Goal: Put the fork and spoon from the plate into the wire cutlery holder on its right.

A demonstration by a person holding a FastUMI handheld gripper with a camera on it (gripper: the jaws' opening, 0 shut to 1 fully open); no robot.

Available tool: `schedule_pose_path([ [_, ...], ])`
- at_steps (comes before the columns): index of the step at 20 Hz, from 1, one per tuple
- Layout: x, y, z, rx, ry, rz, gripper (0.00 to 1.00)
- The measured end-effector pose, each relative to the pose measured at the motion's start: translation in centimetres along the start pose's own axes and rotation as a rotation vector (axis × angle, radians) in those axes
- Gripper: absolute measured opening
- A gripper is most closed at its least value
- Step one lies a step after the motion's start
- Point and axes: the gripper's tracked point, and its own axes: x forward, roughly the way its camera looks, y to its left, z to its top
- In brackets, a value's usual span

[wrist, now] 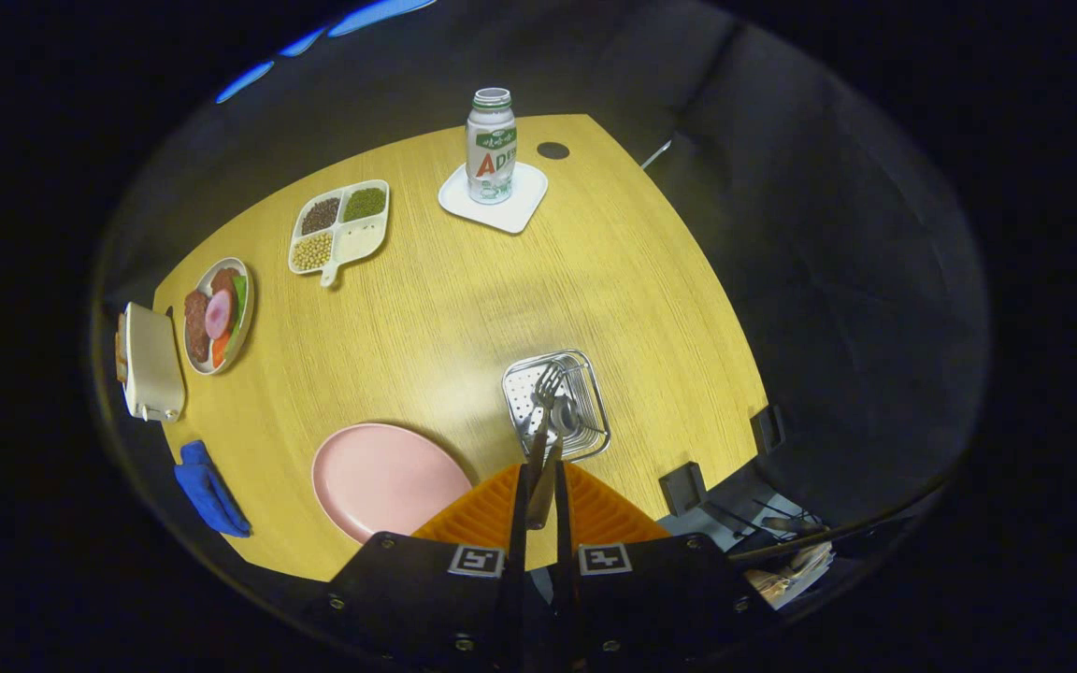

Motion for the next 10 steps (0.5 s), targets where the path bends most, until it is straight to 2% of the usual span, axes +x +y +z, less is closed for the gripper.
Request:
schedule_pose_path([
  [5, -3.0, -0.4, 3.8, 0.024, -0.281, 0.007, 0.15],
  [10, -9.5, -0.6, 7.9, 0.061, -0.606, 0.017, 0.14],
])
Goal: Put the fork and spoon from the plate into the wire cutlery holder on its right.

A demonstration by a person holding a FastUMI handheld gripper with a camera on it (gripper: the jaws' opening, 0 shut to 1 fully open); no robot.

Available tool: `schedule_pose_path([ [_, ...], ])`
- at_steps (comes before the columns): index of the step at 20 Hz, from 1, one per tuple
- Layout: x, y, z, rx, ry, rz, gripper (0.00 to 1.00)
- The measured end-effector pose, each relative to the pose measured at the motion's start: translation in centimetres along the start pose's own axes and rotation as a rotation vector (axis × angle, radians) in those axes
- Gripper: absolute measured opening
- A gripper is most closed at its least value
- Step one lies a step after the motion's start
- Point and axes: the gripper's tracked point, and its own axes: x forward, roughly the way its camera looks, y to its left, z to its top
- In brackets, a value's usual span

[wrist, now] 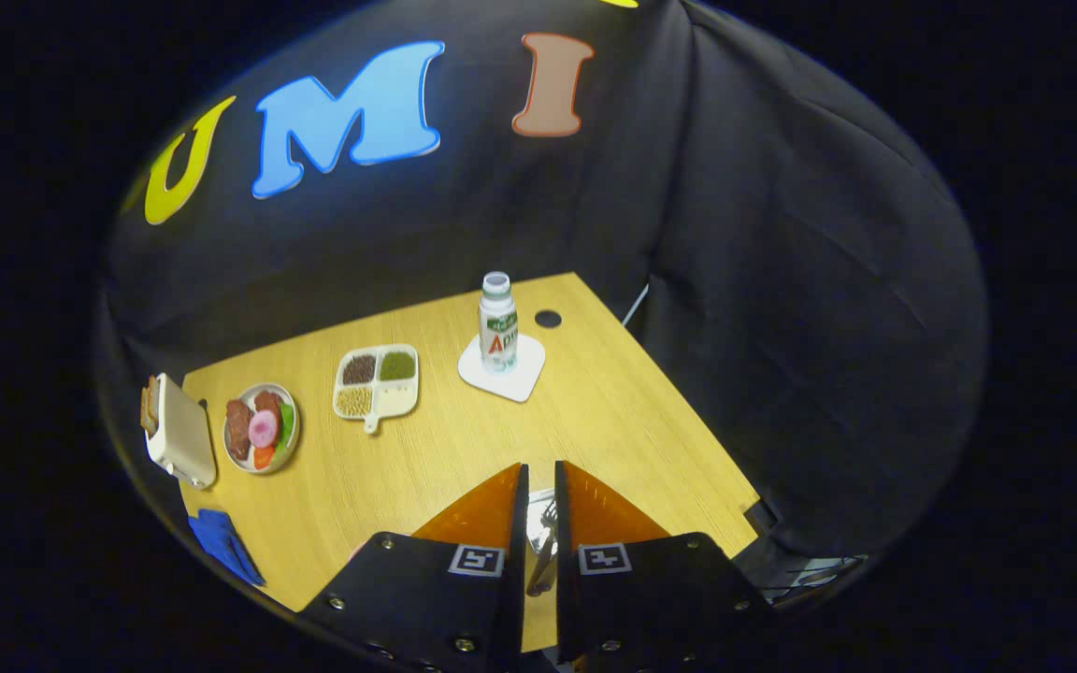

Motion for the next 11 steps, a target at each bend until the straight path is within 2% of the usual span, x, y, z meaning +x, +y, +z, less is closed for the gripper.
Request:
schedule_pose_path([
  [3, -4.0, 0.1, 5.1, 0.004, -0.198, -0.008, 0.15],
  [6, -8.6, 0.3, 8.7, 0.041, -0.33, -0.019, 0.14],
  [11, -15.0, 0.9, 10.2, 0.071, -0.45, -0.03, 0.14],
])
